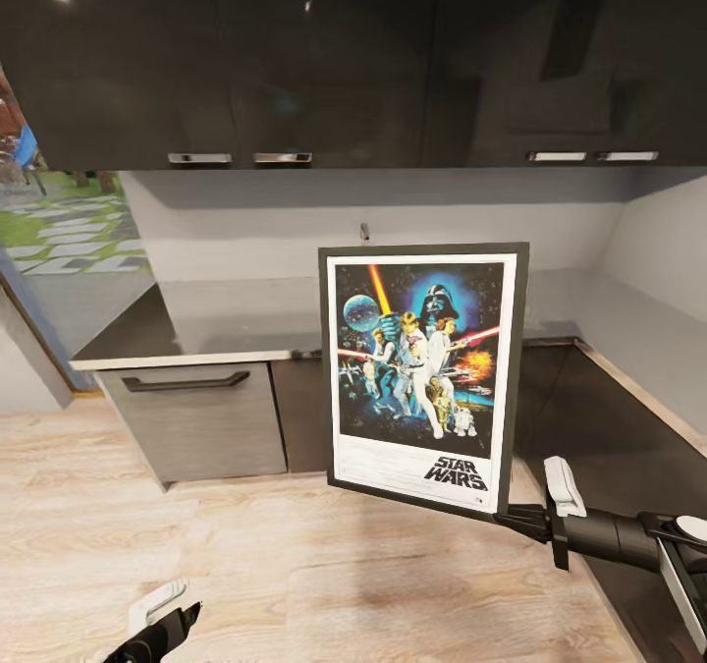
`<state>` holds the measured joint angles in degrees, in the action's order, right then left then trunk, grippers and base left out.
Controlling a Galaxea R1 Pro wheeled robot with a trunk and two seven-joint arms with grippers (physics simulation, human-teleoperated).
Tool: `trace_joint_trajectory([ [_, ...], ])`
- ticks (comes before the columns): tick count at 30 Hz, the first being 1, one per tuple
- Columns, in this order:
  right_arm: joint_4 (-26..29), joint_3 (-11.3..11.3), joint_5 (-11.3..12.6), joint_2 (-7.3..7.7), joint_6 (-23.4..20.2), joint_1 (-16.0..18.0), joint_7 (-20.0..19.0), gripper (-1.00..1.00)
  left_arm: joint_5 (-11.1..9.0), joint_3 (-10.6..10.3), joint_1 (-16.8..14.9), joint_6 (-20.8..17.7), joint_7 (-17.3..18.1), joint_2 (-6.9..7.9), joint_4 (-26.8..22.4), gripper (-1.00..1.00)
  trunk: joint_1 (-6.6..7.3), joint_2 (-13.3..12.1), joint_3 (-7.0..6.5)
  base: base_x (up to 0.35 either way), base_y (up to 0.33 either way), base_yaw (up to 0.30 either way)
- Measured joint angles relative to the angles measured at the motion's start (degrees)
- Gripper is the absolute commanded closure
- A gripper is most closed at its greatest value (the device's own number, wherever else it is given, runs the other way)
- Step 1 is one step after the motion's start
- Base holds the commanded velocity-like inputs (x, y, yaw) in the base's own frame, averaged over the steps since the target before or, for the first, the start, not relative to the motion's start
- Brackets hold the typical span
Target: Pick up the poster from the kitchen countertop and hang it on one of the wall nails in the kitchen.
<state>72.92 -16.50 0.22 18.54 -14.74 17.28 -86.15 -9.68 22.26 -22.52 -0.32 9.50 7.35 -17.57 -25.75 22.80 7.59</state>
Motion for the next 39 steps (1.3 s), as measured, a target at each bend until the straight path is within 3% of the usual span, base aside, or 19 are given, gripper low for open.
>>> trace_joint_trajectory([
  [3, 0.0, 0.0, 0.0, 0.0, 0.0, 0.0, 0.0, 1.0, 0.0, 0.0, 0.0, 0.8, 0.0, 0.43, 0.2, -1.0, 0.0, 0.0, -0.01, 0.0, 0.0, 0.265],
  [8, 0.0, 0.0, 0.0, 0.0, 0.0, 0.0, 0.0, 1.0, 0.2, 0.2, 0.0, 7.5, 0.0, 1.81, 3.1, -1.0, 0.0, 0.0, -0.01, 0.0, 0.0, 0.282],
  [11, 0.0, 0.0, 0.0, 0.0, 0.0, 0.0, 0.0, 1.0, 0.2, 0.1, 0.0, 9.2, 0.0, 2.03, 3.7, -1.0, 0.0, 0.0, -0.01, 0.0, 0.0, 0.287],
  [20, 0.0, 0.0, 0.0, 0.0, 0.1, 0.0, 0.0, 1.0, 0.2, 0.1, 0.0, 10.0, 0.0, 2.13, 4.0, -1.0, 0.0, 0.0, -0.01, 0.0, 0.004, 0.288],
  [39, 0.0, 0.0, 0.0, 0.01, 0.1, 0.0, 0.0, 1.0, 0.2, 0.1, 0.0, 10.1, 0.0, 2.13, 4.0, -1.0, 0.0, 0.0, -0.01, 0.0, 0.246, 0.253],
])
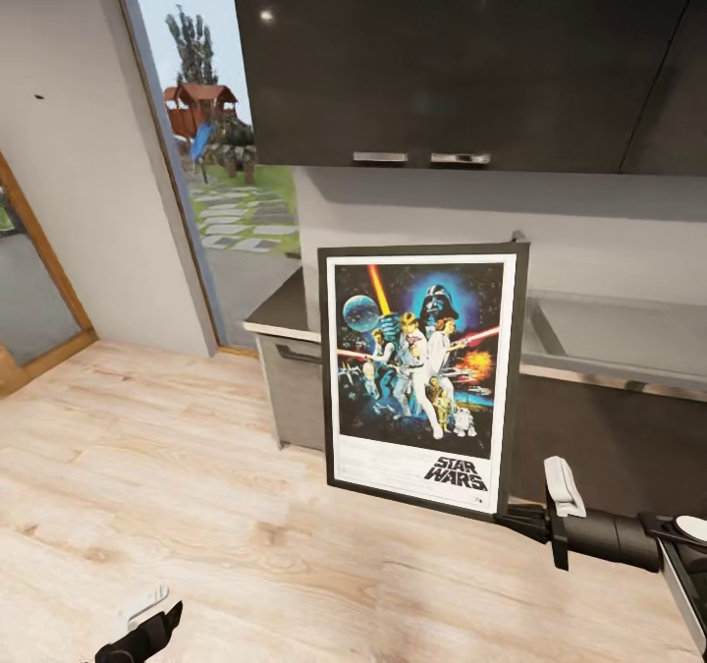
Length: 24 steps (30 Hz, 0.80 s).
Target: Pick up the poster from the kitchen countertop and hang it on one of the wall nails in the kitchen.
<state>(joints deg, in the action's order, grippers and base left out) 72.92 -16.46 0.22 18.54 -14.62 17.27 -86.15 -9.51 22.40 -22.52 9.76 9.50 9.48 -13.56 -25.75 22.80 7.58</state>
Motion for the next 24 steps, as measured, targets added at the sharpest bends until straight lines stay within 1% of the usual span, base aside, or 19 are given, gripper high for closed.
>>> trace_joint_trajectory([
  [24, 0.0, 0.0, 0.0, 0.0, 0.0, 0.0, 0.0, 1.0, 0.0, 0.0, 0.0, 0.0, 0.0, 0.0, 0.0, -1.0, 0.0, 0.0, -1.75, 0.0, 0.011, 0.006],
])
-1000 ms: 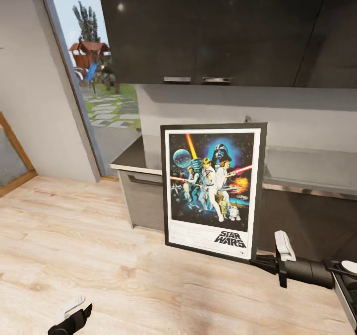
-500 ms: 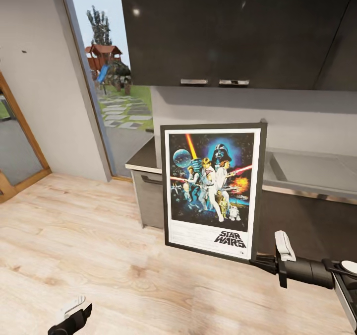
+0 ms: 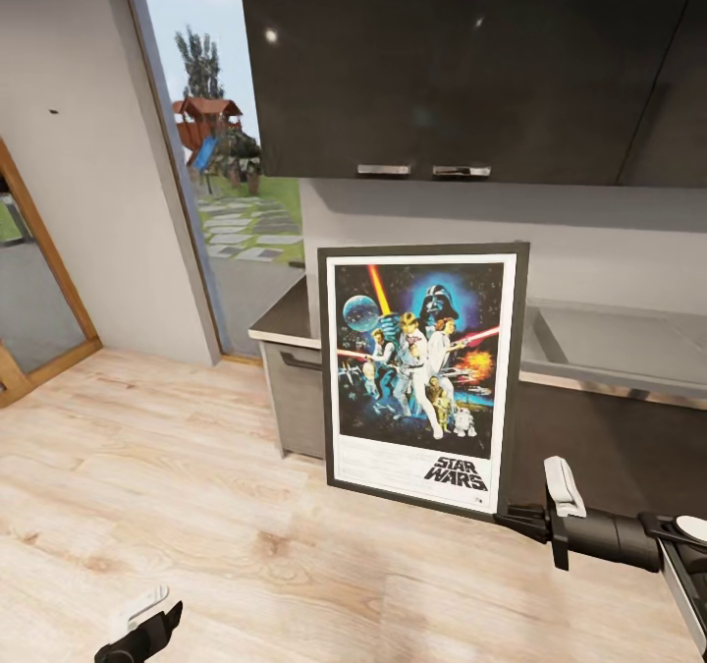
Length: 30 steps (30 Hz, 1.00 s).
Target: Pick up the poster from the kitchen countertop and hang it on one of the wall nails in the kitchen.
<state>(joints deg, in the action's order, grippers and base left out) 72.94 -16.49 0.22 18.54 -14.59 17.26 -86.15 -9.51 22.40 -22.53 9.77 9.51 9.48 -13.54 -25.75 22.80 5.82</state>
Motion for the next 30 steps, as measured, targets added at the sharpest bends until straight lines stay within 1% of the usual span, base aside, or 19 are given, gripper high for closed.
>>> trace_joint_trajectory([
  [5, 0.0, 0.0, -0.1, 0.0, 0.0, 0.0, 0.0, 1.0, 0.0, 0.0, 0.0, 0.0, 0.0, 0.0, 0.0, -1.0, 0.01, 0.0, -0.05, 0.036, 0.138, 0.0],
  [14, 0.0, 0.0, 0.0, 0.0, 0.0, 0.0, 0.0, 1.0, 0.0, 0.0, 0.0, 0.0, 0.0, 0.0, 0.0, -1.0, 0.01, 0.0, -0.06, 0.073, 0.26, 0.02],
  [19, 0.0, 0.1, 0.0, -0.01, 0.0, 0.0, 0.0, 1.0, 0.0, 0.0, 0.0, 0.0, 0.0, 0.0, 0.0, -1.0, 0.01, 0.0, -0.06, 0.079, 0.281, 0.213],
  [30, 0.0, 0.1, 0.0, -0.01, 0.0, 0.0, 0.0, 1.0, 0.0, 0.0, 0.0, 0.0, 0.0, 0.01, 0.0, -1.0, 0.01, 0.0, -0.06, 0.079, 0.283, 0.279],
])
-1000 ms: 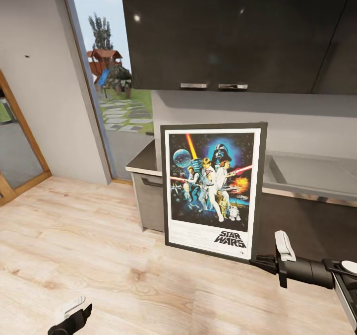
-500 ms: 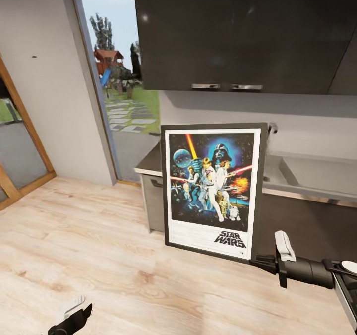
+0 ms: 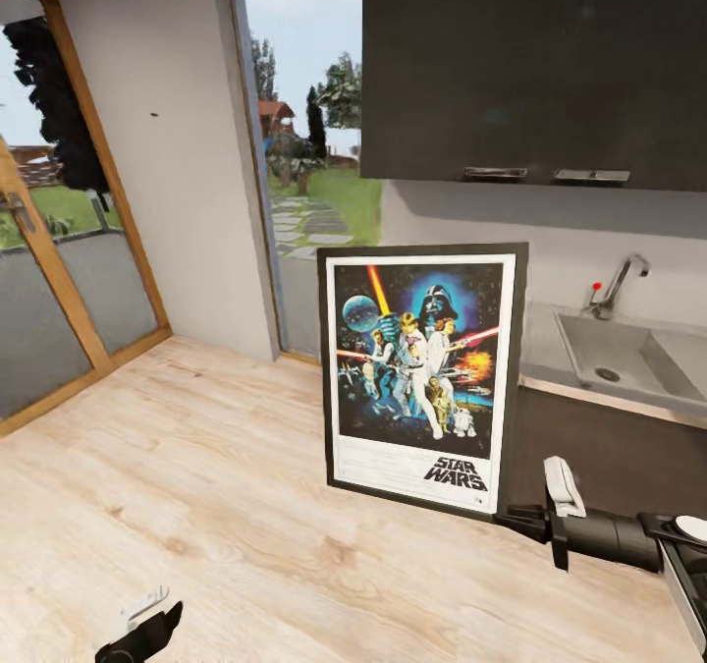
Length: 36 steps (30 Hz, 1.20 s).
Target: Pick up the poster from the kitchen countertop and hang it on one of the wall nails in the kitchen.
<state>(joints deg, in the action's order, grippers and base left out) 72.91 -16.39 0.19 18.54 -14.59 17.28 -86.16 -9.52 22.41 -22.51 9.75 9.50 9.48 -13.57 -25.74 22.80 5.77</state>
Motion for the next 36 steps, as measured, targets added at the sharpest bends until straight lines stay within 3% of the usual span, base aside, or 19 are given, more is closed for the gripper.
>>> trace_joint_trajectory([
  [23, 0.0, 0.1, 0.0, 0.0, 0.1, 0.0, 0.1, 1.0, 0.0, 0.0, 0.0, 0.0, 0.0, 0.0, 0.0, -1.0, 0.02, 0.0, 0.0, 0.161, 0.264, 0.282],
  [36, 0.1, 0.0, 0.0, 0.01, 0.0, 0.0, 0.1, 1.0, 0.0, 0.0, 0.0, -0.1, 0.0, -0.01, 0.0, -1.0, 0.02, 0.0, 0.0, 0.256, 0.223, 0.023],
])
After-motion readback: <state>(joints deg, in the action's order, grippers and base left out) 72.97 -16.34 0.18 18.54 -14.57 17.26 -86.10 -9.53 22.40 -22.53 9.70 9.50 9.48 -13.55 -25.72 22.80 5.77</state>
